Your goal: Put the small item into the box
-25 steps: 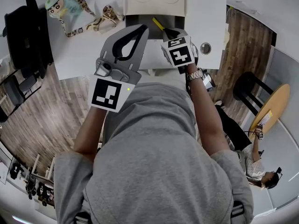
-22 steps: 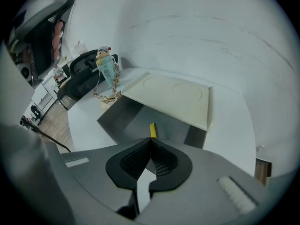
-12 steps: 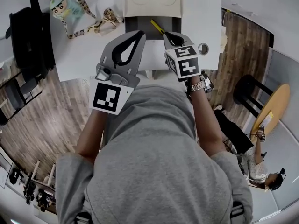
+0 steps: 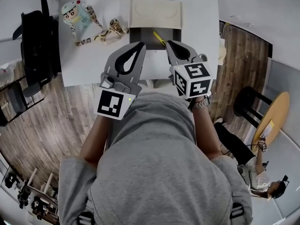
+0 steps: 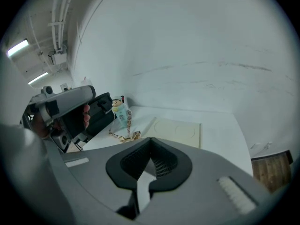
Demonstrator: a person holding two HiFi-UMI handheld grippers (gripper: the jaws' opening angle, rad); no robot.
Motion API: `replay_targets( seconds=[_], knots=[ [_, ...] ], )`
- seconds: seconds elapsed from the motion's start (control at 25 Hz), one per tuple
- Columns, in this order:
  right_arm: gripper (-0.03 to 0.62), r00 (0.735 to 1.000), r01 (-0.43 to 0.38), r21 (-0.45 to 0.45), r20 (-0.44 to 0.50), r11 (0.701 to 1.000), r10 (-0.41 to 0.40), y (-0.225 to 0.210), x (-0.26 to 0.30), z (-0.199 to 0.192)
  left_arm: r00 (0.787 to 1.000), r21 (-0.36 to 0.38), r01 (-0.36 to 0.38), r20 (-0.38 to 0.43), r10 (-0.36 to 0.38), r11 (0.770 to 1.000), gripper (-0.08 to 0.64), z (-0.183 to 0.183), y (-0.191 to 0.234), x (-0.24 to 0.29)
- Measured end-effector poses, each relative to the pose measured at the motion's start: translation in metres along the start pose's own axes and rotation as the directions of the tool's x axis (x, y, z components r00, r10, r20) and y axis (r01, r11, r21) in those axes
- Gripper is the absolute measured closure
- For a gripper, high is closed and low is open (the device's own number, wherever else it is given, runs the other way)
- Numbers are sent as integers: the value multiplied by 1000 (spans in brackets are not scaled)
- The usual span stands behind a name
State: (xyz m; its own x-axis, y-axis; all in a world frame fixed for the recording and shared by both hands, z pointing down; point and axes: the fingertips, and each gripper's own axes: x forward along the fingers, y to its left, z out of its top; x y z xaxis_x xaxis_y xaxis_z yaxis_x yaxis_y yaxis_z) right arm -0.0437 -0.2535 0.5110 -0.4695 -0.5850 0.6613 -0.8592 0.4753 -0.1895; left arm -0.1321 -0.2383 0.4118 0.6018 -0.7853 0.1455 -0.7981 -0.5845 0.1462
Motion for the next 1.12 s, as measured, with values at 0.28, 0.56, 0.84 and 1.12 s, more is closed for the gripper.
replay_targets(
  seconds=[0.28, 0.56, 0.84, 1.12],
  knots=[
    [577, 991, -20, -17, 132, 1000, 22, 17, -38, 35, 999, 1, -31, 38, 31, 1000, 557, 13, -4, -7],
    [577, 972, -10, -47, 236, 999, 21, 19, -68, 63, 996, 12, -61, 65, 60, 998, 557, 27, -3, -7],
    [577, 934, 29, -72, 358, 997, -1, 14, -91, 90, 988, 44, -84, 134, 77, 996, 557, 47, 3, 0],
    [577, 889, 31, -87, 458, 996, 12, 15, -118, 114, 979, 87, -84, 194, 66, 993, 557, 80, 0, -1]
  ],
)
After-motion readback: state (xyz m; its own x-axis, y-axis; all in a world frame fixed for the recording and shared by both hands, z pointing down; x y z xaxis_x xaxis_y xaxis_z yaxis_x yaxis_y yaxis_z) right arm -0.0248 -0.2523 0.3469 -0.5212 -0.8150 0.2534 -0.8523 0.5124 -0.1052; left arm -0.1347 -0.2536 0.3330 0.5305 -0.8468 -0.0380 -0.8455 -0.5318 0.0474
